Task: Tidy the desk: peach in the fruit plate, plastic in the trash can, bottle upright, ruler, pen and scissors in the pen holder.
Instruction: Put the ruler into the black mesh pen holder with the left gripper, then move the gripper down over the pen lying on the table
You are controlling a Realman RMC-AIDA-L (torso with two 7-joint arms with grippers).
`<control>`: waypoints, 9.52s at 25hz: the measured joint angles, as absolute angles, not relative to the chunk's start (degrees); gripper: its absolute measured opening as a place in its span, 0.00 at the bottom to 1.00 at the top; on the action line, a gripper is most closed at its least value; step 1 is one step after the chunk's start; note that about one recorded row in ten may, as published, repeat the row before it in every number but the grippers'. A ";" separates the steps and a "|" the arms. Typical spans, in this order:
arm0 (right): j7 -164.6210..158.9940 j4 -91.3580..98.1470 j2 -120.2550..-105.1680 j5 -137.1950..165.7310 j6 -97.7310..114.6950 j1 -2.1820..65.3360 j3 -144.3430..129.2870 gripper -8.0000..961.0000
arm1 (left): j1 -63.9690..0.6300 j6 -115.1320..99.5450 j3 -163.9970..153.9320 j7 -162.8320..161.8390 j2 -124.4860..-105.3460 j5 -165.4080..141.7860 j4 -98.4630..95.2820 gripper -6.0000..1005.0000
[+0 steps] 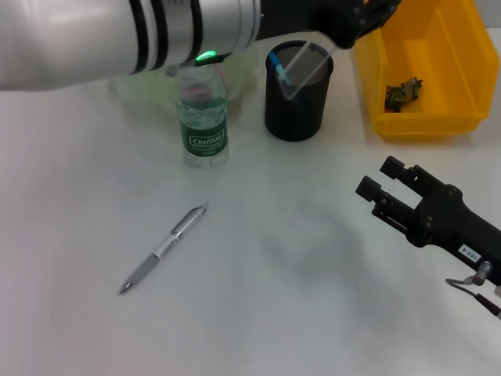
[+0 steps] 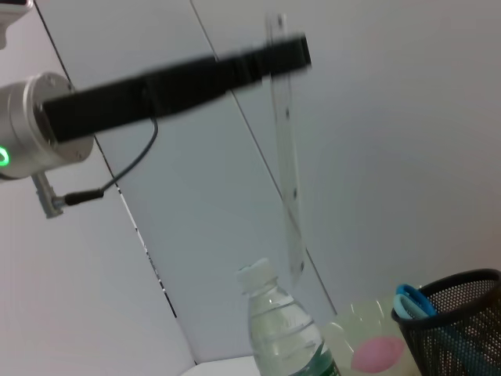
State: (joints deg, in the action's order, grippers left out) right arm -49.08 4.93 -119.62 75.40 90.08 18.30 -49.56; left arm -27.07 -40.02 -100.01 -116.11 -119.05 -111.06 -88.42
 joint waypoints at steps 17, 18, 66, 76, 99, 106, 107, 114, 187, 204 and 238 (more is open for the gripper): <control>-49.16 3.06 -119.61 75.41 90.12 18.99 -49.30 0.75 | -29.99 -26.17 -103.70 -90.13 -119.18 -69.42 -72.55 0.39; -49.16 3.06 -119.61 75.41 90.12 18.99 -49.30 0.75 | -30.35 -26.25 -103.68 -88.62 -119.18 -67.66 -71.34 0.39; -50.60 -0.08 -119.71 75.38 90.70 19.51 -49.21 0.75 | -41.70 -46.86 -114.32 -24.90 -119.18 -0.59 -32.08 0.40; -50.81 -0.09 -119.70 75.32 90.70 19.69 -49.22 0.75 | -41.56 -47.24 -114.82 -24.76 -119.18 -0.35 -31.27 0.40; -51.57 -0.27 -119.77 75.32 90.17 21.12 -49.19 0.75 | -42.81 -46.96 -115.16 -24.87 -119.18 1.13 -31.58 0.40; -51.73 -0.75 -119.80 75.31 90.07 22.22 -49.13 0.74 | -42.94 -45.33 -115.27 -24.70 -119.19 1.15 -31.11 0.40; -51.75 -0.79 -119.80 75.32 90.02 22.36 -49.12 0.74 | -42.97 -45.17 -115.22 -24.63 -119.22 1.15 -31.07 0.40; -51.81 -0.79 -119.80 75.32 89.32 22.73 -49.13 0.74 | -43.36 -45.01 -115.16 -24.52 -119.26 1.15 -30.74 0.40; -52.20 -0.26 -119.48 75.38 89.03 24.96 -48.60 0.74 | -26.47 -75.10 -79.65 -84.36 -114.89 -68.93 -49.26 0.47; -52.30 0.28 -119.44 75.58 89.01 25.22 -48.88 0.74 | -24.75 -80.42 -72.81 -114.52 -118.02 -116.93 -68.68 0.47; -51.87 0.26 -119.62 75.77 87.80 24.95 -49.08 0.74 | -30.67 -84.85 -87.63 -144.77 -118.76 -142.19 -77.57 0.48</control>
